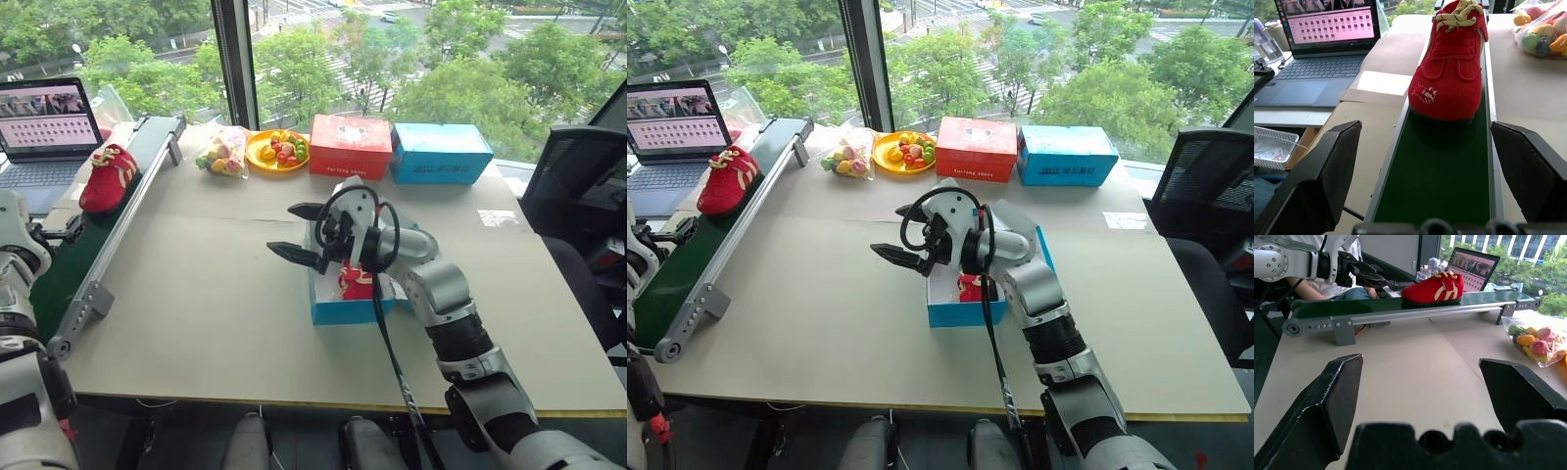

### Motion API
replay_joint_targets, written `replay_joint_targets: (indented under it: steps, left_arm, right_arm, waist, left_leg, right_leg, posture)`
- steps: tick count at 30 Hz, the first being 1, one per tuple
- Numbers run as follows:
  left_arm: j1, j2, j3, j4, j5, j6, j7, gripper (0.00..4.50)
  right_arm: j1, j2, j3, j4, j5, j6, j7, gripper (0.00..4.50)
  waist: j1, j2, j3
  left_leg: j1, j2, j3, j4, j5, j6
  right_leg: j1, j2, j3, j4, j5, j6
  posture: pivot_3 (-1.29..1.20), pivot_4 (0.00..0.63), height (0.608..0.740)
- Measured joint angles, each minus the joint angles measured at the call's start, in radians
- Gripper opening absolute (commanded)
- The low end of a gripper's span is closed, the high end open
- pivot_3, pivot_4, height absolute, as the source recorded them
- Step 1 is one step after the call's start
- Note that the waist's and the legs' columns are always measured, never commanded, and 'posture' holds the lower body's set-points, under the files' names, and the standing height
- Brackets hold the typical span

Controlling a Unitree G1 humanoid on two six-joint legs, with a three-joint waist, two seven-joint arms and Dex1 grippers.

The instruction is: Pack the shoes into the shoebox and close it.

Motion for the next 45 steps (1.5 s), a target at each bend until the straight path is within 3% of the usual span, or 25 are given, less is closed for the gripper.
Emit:
replay_joint_targets:
  steps: [17, 20, 29, 31, 34, 37, 42, 45]
  left_arm:
    - [0.022, 0.027, -0.005, 0.081, 0.013, 0.011, -0.037, 4.5]
    - [0.037, 0.027, -0.006, 0.082, 0.012, 0.029, -0.068, 3.79]
    - [0.072, 0.016, 0.009, 0.028, -0.018, 0.05, -0.168, 0.76]
    - [0.089, 0.004, 0.019, -0.006, -0.038, 0.069, -0.175, 0.76]
    - [0.123, -0.045, 0.033, -0.144, -0.088, 0.127, -0.208, 0.76]
    - [0.191, -0.124, 0.037, -0.436, -0.169, 0.223, -0.222, 0.76]
    - [0.208, -0.247, 0.031, -0.966, -0.321, 0.43, -0.115, 0.76]
    - [0.182, -0.315, 0.002, -1.146, -0.384, 0.515, -0.051, 0.76]
  right_arm:
    - [0.011, -0.021, -0.017, -0.029, 0.0, 0.035, -0.001, 4.48]
    - [0.011, -0.024, -0.017, -0.029, 0.0, 0.037, -0.001, 4.5]
    - [0.011, -0.024, -0.017, -0.029, -0.001, 0.048, 0.001, 4.5]
    - [0.011, -0.025, -0.017, -0.029, -0.001, 0.051, 0.002, 4.5]
    - [0.011, -0.02, -0.018, -0.029, 0.003, 0.058, 0.001, 4.5]
    - [0.009, 0.005, -0.054, -0.03, 0.065, 0.105, -0.008, 4.5]
    - [-0.037, 0.055, -0.208, -0.032, 0.232, 0.242, -0.09, 4.5]
    - [-0.084, 0.091, -0.306, -0.032, 0.345, 0.321, -0.158, 4.5]
  waist:
    - [-0.001, 0.0, 0.0]
    - [0.0, 0.0, 0.0]
    - [0.007, 0.0, 0.0]
    - [0.011, 0.0, 0.0]
    - [0.024, -0.001, 0.0]
    - [0.026, -0.003, 0.0]
    - [0.02, -0.005, 0.0]
    - [0.012, -0.004, 0.0]
  left_leg:
    - [0.0, 0.0, 0.0, 0.0, 0.0, 0.0]
    - [0.0, 0.0, 0.0, 0.0, 0.0, 0.0]
    - [0.0, 0.001, 0.0, 0.0, 0.0, 0.0]
    - [0.0, 0.001, 0.0, 0.0, 0.0, 0.0]
    - [-0.001, 0.001, 0.0, 0.0, 0.001, -0.001]
    - [-0.002, 0.002, 0.0, 0.001, 0.001, -0.001]
    - [-0.002, 0.002, 0.0, 0.001, 0.001, -0.001]
    - [0.0, 0.002, -0.001, 0.001, 0.001, -0.001]
  right_leg:
    - [0.0, 0.0, 0.0, 0.0, 0.0, 0.0]
    - [0.0, 0.0, 0.0, 0.001, 0.0, 0.0]
    - [0.0, 0.0, -0.002, 0.002, 0.0, -0.001]
    - [0.0, 0.0, -0.002, 0.001, 0.0, -0.001]
    - [0.0, 0.0, -0.003, 0.001, 0.0, -0.001]
    - [0.001, 0.0, -0.003, 0.001, 0.0, -0.001]
    - [0.001, 0.0, -0.002, 0.001, 0.001, -0.001]
    - [0.002, 0.0, -0.002, 0.001, 0.001, -0.001]
  posture:
    - [0.0, 0.15, 0.74]
    - [0.0, 0.15, 0.74]
    - [0.0, 0.15, 0.74]
    - [0.0, 0.15, 0.74]
    - [0.0, 0.15, 0.74]
    - [0.0, 0.15, 0.74]
    - [0.0, 0.15, 0.74]
    - [0.0, 0.15, 0.74]
